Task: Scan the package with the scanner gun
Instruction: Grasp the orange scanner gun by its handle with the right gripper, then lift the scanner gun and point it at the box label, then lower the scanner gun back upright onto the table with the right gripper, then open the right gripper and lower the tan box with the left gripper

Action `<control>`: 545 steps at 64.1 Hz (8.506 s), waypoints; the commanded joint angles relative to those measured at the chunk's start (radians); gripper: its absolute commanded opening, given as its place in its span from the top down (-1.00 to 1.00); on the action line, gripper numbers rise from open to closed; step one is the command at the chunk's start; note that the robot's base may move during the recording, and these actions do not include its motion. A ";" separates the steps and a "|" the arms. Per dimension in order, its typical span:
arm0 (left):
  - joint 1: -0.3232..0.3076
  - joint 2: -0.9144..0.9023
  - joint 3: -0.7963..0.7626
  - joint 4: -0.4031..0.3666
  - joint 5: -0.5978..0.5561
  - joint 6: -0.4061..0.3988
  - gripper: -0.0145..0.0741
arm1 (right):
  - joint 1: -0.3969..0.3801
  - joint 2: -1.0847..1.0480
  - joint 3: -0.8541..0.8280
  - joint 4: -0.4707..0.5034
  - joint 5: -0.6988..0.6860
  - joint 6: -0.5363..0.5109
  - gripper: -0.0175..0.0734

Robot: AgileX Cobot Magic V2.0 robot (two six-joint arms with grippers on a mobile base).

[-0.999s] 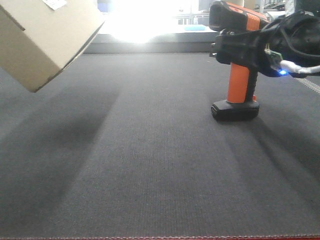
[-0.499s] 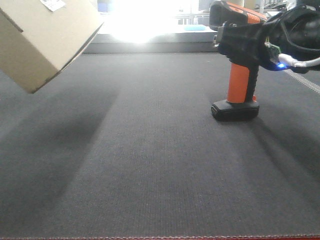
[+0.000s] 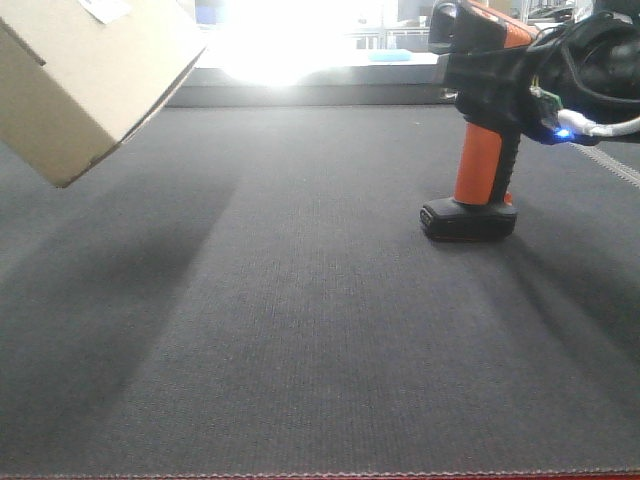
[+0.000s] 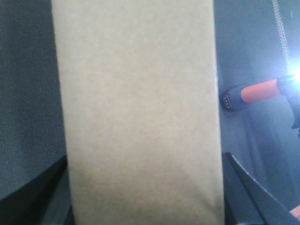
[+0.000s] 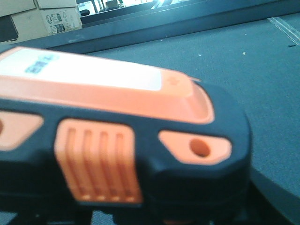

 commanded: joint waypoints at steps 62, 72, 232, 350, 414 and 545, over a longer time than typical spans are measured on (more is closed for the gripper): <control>-0.007 -0.011 -0.006 0.043 -0.004 -0.005 0.92 | -0.075 -0.282 -0.258 0.046 0.394 -0.832 0.95; -0.007 -0.011 -0.006 0.061 -0.004 -0.005 0.92 | -0.075 -0.282 -0.274 0.046 0.392 -0.832 0.95; -0.007 -0.011 -0.006 0.102 -0.004 -0.007 0.92 | -0.075 -0.315 -0.236 0.465 0.353 -0.547 0.95; -0.007 -0.011 -0.006 0.103 -0.004 -0.007 0.92 | -0.081 0.079 -0.107 -0.023 -0.065 -0.019 0.95; -0.007 -0.011 -0.006 0.103 -0.004 -0.007 0.92 | -0.081 0.065 -0.107 -0.063 0.114 -0.101 -0.62; -0.057 0.264 -0.164 0.605 -0.004 -0.158 0.92 | -0.161 -0.878 0.028 -0.271 0.956 -0.133 0.95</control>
